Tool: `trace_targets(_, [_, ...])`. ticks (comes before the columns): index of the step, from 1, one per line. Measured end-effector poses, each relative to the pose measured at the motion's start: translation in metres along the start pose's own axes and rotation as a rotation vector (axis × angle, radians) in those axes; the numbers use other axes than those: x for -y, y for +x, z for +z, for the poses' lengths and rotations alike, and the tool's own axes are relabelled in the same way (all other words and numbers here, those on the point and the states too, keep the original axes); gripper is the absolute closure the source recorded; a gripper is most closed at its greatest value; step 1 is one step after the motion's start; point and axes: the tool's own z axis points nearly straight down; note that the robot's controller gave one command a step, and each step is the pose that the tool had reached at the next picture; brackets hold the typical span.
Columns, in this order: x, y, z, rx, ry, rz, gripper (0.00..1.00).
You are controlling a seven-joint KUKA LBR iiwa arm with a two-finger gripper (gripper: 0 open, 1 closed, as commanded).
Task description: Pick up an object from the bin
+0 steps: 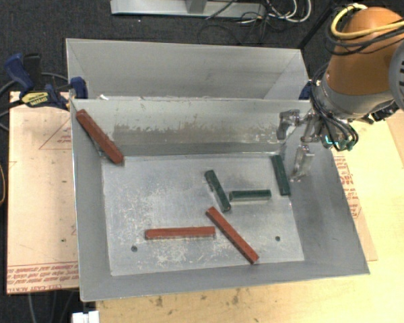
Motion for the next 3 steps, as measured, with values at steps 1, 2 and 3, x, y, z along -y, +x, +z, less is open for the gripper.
trace_targets(1, [-0.04, 0.005, 0.155, 0.002, -0.001, -0.291, 0.0])
trace_targets(2, [-0.051, -0.001, 0.119, 0.012, 0.002, -0.331, 0.0])
trace_targets(3, [-0.047, 0.001, 0.119, 0.009, 0.001, -0.277, 0.0])
